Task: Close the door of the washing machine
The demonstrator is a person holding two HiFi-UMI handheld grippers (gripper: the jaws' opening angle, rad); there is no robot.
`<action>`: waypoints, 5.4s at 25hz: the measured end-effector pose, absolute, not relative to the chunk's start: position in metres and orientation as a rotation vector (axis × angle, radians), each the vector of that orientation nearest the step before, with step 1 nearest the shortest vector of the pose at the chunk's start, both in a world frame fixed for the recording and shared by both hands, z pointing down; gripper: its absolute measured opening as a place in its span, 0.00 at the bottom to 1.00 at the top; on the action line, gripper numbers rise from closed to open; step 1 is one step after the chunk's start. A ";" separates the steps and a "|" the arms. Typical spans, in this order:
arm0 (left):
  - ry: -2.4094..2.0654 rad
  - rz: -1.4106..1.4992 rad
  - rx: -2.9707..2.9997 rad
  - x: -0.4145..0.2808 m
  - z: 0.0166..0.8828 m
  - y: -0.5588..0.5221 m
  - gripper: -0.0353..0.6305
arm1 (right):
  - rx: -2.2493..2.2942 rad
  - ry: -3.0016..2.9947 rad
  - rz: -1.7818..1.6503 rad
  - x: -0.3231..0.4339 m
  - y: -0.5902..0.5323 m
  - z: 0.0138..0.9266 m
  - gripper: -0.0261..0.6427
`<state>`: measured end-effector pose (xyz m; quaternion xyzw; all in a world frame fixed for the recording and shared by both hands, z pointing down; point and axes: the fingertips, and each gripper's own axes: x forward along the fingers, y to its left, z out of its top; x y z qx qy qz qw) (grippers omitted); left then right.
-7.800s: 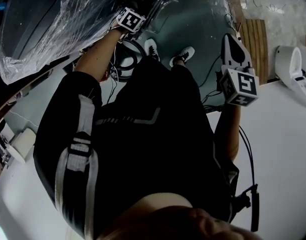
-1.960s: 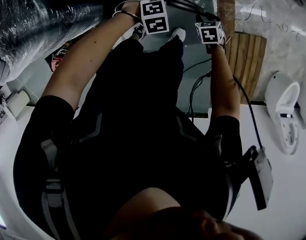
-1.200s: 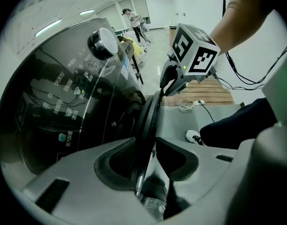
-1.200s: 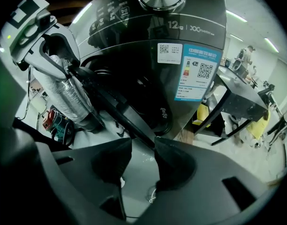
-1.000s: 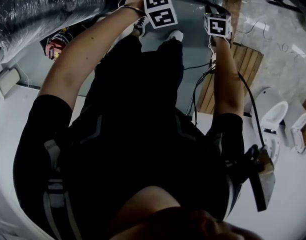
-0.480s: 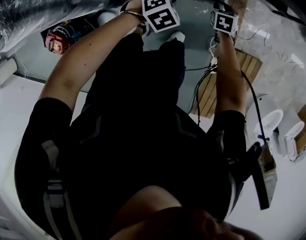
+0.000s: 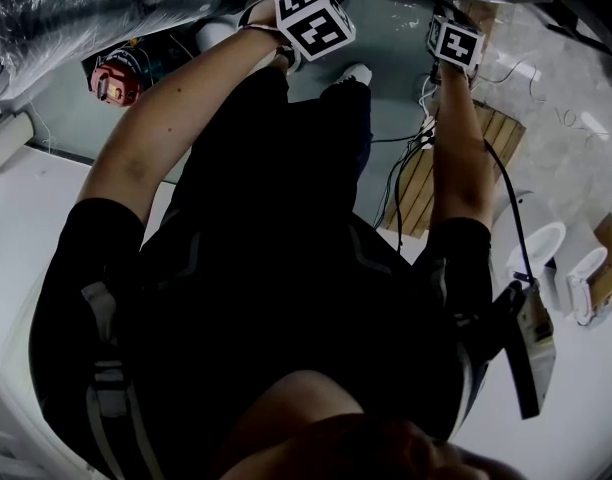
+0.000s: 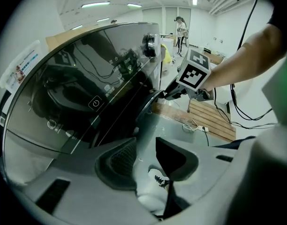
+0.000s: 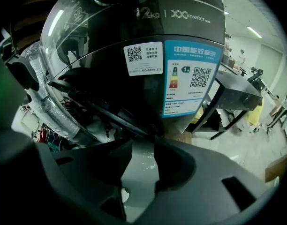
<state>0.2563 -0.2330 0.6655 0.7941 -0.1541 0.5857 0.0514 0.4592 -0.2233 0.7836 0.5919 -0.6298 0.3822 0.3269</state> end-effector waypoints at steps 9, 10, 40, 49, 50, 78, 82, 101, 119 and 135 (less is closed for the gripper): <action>-0.478 1.784 2.389 0.250 0.670 -0.228 0.25 | 1.596 -1.652 1.030 0.457 -0.223 0.785 0.27; -0.486 1.774 2.382 0.250 0.670 -0.228 0.25 | 1.595 -1.655 1.032 0.457 -0.223 0.785 0.27; -0.750 1.419 2.380 0.224 0.597 -0.225 0.20 | 1.676 -1.734 0.962 0.462 -0.209 0.693 0.13; -0.831 1.279 2.477 0.216 0.530 -0.232 0.18 | 1.728 -1.841 0.838 0.459 -0.209 0.586 0.06; -0.840 1.255 2.485 0.216 0.521 -0.234 0.18 | 1.733 -1.859 0.814 0.458 -0.211 0.572 0.05; -1.249 0.496 2.798 0.079 0.273 -0.280 0.06 | 1.954 -2.226 0.252 0.336 -0.234 0.245 0.05; -1.263 0.375 2.777 0.038 0.248 -0.285 0.06 | 1.979 -2.221 0.208 0.308 -0.232 0.223 0.05; -1.264 0.218 2.779 -0.057 0.203 -0.304 0.06 | 2.019 -2.209 0.116 0.230 -0.228 0.175 0.05; -1.314 0.211 2.786 -0.054 0.192 -0.307 0.06 | 2.026 -2.198 0.080 0.227 -0.236 0.167 0.04; -1.352 0.219 2.793 -0.053 0.190 -0.306 0.06 | 2.050 -2.186 0.092 0.237 -0.237 0.169 0.04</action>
